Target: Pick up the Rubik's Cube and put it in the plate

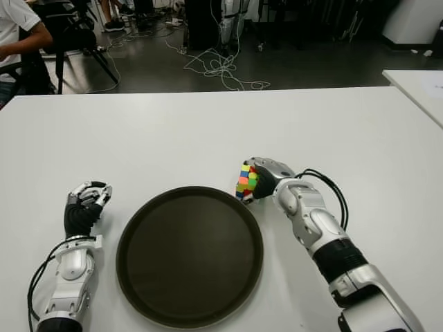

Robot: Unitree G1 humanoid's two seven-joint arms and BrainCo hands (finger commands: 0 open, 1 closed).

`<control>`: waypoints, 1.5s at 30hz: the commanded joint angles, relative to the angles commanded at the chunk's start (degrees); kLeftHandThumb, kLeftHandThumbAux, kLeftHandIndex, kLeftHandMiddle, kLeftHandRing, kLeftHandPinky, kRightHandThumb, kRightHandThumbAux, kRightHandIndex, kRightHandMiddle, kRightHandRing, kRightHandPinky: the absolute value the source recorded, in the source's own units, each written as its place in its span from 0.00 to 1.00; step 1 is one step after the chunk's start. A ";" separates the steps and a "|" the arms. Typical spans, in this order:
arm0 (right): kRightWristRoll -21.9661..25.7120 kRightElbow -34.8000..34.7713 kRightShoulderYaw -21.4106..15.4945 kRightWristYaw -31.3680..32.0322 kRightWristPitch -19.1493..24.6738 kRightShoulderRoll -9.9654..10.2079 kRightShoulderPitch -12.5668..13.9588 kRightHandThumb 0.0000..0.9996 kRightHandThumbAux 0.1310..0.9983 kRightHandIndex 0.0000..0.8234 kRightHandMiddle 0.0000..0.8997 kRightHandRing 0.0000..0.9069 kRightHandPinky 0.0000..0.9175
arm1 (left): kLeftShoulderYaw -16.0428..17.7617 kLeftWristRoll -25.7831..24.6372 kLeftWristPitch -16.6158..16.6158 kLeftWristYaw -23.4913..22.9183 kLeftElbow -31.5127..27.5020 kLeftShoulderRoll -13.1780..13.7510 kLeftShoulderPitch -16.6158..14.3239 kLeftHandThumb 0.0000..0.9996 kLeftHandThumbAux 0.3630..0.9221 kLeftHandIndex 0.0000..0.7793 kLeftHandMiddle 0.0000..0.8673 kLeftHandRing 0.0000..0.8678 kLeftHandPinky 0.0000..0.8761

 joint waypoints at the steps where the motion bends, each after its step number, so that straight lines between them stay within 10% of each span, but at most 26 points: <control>1: 0.04 0.15 -0.06 -0.34 0.00 0.12 -0.01 0.00 0.63 0.00 0.00 0.01 0.07 | 0.00 -0.03 -0.05 -0.03 0.03 0.02 0.00 0.70 0.61 0.57 0.94 0.96 0.93; 8: 0.95 1.07 -1.01 -4.52 -1.06 1.04 0.48 0.00 0.77 0.14 0.21 0.25 0.33 | 0.26 -0.81 -0.87 -0.45 0.21 -0.16 0.02 0.70 0.62 0.57 0.94 0.96 0.94; 10: 1.10 1.48 -1.16 -5.85 -1.66 1.21 0.55 0.39 0.73 0.35 0.36 0.40 0.46 | 0.47 -1.12 -1.17 -0.45 0.20 -0.39 0.02 0.70 0.62 0.57 0.94 0.96 0.94; 16: 1.76 2.64 -2.00 -10.25 -2.58 2.06 0.84 0.66 0.70 0.49 0.64 0.66 0.64 | 0.69 -1.56 -1.12 -0.41 0.02 -0.70 0.05 0.70 0.62 0.57 0.94 0.96 0.94; 45: 2.38 4.68 -3.10 -16.58 -3.25 3.33 0.93 0.69 0.69 0.52 0.75 0.76 0.73 | 0.54 -1.28 -1.10 -0.46 0.28 -0.45 0.01 0.70 0.62 0.57 0.94 0.97 0.94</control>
